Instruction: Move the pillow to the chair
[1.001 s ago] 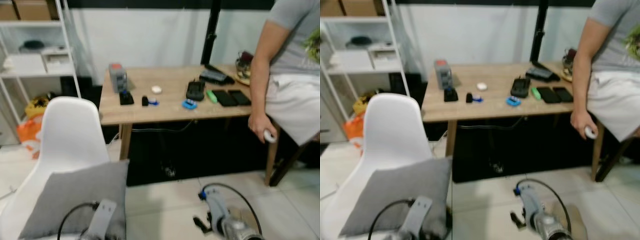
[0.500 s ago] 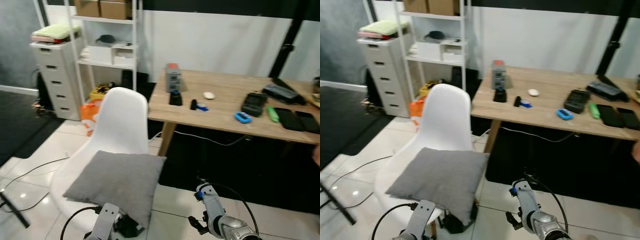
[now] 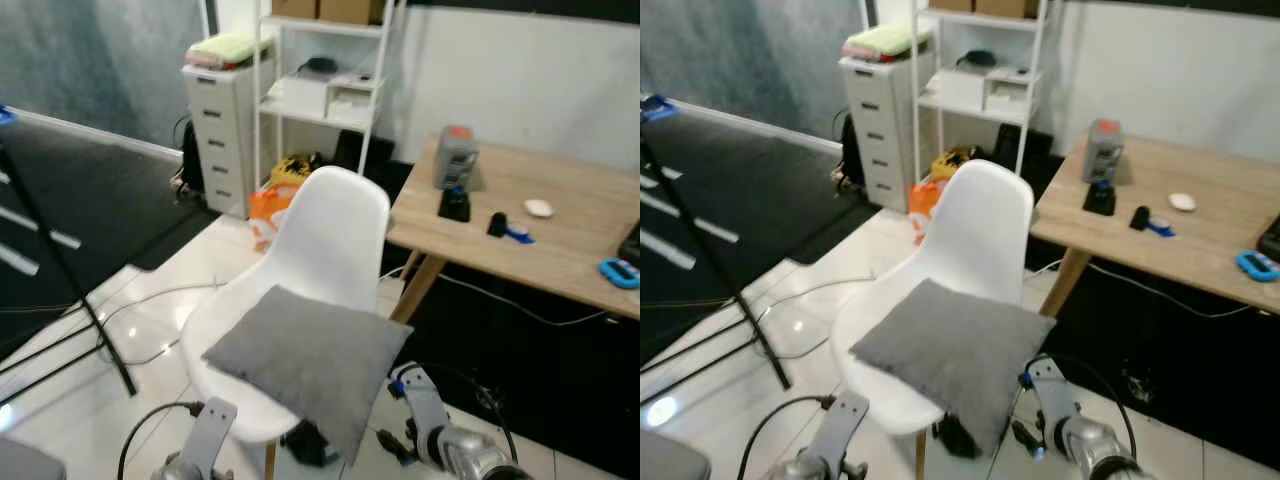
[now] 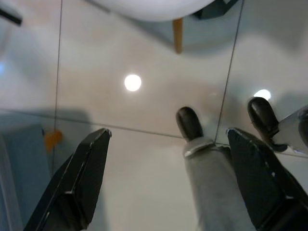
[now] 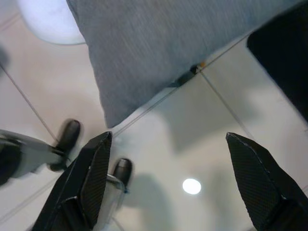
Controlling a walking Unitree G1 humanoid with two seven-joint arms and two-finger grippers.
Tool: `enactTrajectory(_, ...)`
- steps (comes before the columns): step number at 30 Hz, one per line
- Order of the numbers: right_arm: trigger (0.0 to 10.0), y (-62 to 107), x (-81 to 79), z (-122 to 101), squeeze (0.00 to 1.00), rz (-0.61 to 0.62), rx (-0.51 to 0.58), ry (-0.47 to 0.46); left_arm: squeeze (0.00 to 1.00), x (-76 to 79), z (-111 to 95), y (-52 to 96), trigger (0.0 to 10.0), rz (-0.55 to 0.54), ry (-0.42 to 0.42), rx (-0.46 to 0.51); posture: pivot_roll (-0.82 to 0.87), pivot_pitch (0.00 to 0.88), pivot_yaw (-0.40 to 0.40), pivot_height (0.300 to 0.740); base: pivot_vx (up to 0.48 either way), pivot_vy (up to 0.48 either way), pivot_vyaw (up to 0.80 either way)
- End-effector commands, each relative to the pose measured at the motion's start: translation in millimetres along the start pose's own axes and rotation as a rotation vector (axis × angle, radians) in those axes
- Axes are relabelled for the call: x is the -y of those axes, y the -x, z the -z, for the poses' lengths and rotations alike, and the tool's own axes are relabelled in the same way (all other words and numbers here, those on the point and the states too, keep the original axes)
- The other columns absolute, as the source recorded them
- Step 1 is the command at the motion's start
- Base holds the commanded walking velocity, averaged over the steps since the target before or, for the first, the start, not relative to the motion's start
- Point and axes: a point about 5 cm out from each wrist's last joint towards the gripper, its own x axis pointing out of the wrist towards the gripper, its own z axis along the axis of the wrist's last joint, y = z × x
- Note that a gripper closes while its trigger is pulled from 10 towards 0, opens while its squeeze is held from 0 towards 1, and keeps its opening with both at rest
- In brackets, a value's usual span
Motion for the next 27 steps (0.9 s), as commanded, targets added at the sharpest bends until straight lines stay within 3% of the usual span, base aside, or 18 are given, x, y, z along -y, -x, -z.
enactTrajectory(1, 10.0, -2.0, -4.6, -3, 0.00, -0.015, -0.003, 0.002, 0.00, -1.4, 1, 0.1, 10.0, -0.001, -0.017, -0.012, -0.17, 0.000, -0.075, 0.740, 0.000, 0.000, 0.71)
enactTrajectory(14, 10.0, -3.2, -5.3, -9, 0.00, -0.020, -0.013, 0.023, 0.00, -12.2, -3, 1.0, 10.0, -0.016, -0.060, -0.010, -0.18, 0.000, -0.069, 0.740, 0.000, 0.000, 0.72)
enactTrajectory(27, 10.0, -2.9, -4.3, -10, 0.00, -0.025, -0.035, 0.041, 0.00, -5.3, -8, -0.1, 10.0, -0.015, -0.084, 0.002, -0.15, 0.000, -0.100, 0.740, 0.000, 0.000, 0.71)
